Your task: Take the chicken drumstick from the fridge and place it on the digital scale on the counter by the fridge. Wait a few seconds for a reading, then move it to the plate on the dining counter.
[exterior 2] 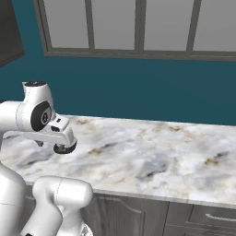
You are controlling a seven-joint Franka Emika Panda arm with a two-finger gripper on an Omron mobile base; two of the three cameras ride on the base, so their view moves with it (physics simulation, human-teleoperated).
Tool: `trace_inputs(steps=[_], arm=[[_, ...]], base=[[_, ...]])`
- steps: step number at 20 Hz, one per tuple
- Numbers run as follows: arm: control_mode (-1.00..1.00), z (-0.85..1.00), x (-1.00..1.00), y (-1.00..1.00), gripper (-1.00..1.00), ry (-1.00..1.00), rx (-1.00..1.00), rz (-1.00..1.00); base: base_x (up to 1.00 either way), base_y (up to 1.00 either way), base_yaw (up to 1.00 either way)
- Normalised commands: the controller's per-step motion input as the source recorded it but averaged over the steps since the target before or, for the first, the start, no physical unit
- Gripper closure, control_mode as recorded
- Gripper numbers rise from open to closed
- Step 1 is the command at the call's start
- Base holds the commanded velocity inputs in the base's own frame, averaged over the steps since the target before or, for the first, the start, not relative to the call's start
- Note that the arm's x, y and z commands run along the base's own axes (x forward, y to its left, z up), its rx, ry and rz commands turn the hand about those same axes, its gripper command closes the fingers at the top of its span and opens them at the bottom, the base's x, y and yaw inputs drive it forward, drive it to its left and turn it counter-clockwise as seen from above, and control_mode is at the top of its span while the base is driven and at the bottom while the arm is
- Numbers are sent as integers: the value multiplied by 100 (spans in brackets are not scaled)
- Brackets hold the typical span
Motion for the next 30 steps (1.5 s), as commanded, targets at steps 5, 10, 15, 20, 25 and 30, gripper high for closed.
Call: trace_inputs(steps=[5,10,15,20,25,30], arm=[[-100,0,0,0,-100,0,0,0],[-100,0,0,0,-100,0,0,0],[-100,0,0,0,-100,0,0,0],[-100,0,0,0,-100,0,0,0],[-100,0,0,0,-100,0,0,0],[-100,0,0,0,-100,0,0,0]], base=[[0,0,0],[0,0,0],[0,0,0],[0,0,0],[0,0,0],[0,0,0]])
